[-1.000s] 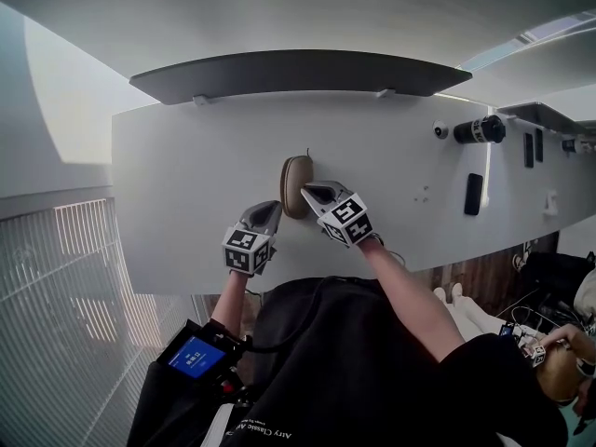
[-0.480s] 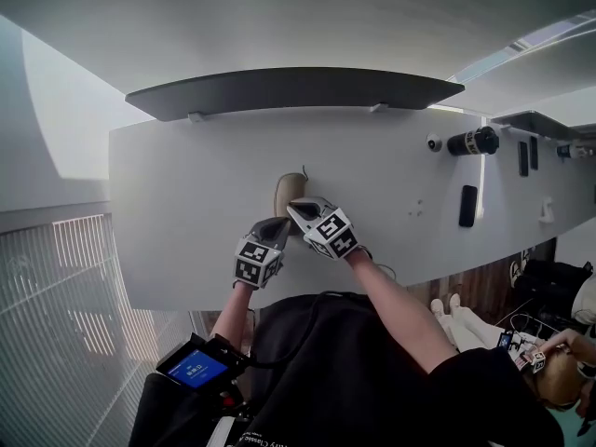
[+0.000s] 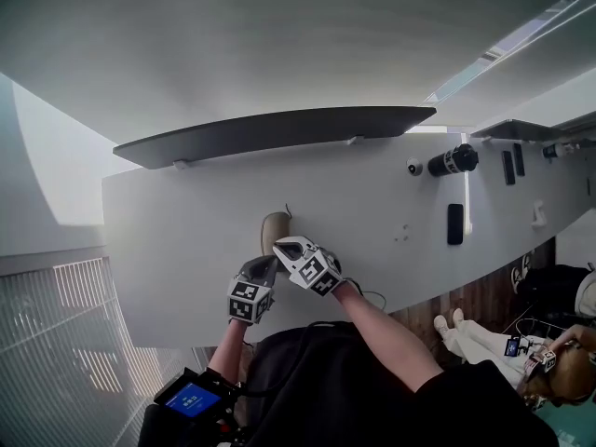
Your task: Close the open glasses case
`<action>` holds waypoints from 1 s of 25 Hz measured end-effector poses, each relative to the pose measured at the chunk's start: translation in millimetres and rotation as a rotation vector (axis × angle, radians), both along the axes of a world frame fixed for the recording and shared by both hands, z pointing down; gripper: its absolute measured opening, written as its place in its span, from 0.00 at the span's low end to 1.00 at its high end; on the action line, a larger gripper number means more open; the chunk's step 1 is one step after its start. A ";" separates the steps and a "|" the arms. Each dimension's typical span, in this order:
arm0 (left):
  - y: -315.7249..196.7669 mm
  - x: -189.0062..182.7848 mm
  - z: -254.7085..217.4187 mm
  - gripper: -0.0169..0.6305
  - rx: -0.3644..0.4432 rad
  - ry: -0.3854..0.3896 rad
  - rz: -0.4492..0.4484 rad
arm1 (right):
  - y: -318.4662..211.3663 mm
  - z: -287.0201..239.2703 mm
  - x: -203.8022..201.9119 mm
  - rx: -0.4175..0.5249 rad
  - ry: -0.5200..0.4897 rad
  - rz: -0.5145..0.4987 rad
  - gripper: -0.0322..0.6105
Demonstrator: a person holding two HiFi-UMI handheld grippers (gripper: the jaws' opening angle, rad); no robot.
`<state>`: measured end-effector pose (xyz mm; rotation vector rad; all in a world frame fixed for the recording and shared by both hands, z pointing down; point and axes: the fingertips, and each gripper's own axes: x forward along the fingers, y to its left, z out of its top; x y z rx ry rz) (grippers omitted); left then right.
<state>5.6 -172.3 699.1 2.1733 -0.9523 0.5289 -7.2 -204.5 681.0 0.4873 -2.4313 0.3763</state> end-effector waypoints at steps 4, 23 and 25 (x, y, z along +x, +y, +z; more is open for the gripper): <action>-2.3 0.2 -1.7 0.03 0.003 -0.023 0.007 | -1.1 -1.6 0.8 0.027 -0.052 0.036 0.06; 54.9 -9.4 -99.3 0.04 0.331 0.079 0.007 | 68.6 -90.8 110.2 0.077 -0.208 0.297 0.06; 63.8 -8.2 -101.1 0.04 0.350 0.069 0.033 | 79.1 -92.1 112.9 0.094 -0.233 0.326 0.06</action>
